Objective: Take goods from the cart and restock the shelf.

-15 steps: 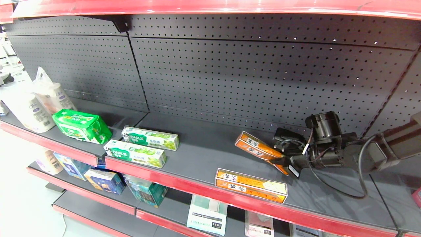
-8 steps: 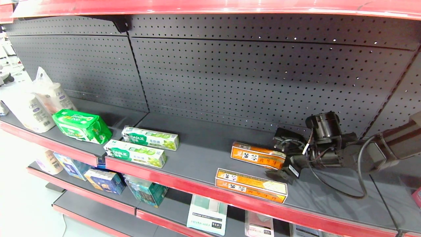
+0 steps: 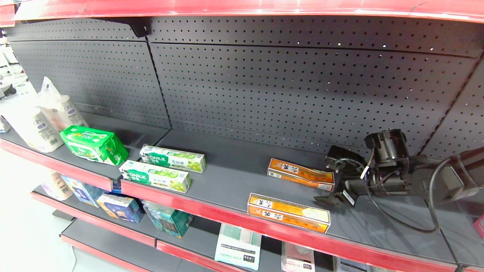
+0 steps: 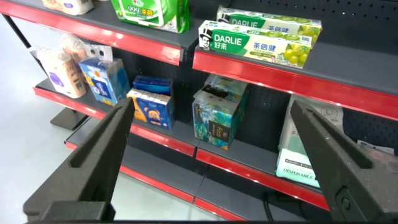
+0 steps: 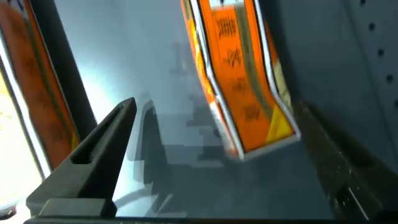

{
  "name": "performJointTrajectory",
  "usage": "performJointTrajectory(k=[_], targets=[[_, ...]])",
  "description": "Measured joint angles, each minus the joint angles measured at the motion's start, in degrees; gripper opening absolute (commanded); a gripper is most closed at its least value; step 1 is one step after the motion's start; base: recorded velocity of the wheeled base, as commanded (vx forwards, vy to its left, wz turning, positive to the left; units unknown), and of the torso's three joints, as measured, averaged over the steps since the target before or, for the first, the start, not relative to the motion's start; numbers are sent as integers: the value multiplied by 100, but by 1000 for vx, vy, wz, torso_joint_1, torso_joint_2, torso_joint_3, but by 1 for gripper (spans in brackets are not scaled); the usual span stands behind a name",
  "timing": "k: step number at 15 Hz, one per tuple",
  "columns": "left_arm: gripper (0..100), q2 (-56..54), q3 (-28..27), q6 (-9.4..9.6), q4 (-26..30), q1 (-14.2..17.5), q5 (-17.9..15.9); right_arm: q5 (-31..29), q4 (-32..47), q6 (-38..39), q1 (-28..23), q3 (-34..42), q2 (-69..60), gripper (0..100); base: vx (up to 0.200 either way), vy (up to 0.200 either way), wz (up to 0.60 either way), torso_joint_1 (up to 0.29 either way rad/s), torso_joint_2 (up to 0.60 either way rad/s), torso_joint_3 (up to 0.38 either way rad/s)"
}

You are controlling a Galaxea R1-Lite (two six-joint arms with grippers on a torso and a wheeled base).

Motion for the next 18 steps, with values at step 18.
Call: performJointTrajectory(k=[18], targets=[[100,0,0,4,0,-2,0,-52,-60,681,-168,-355,0,100,0,0,0,0,0,0]])
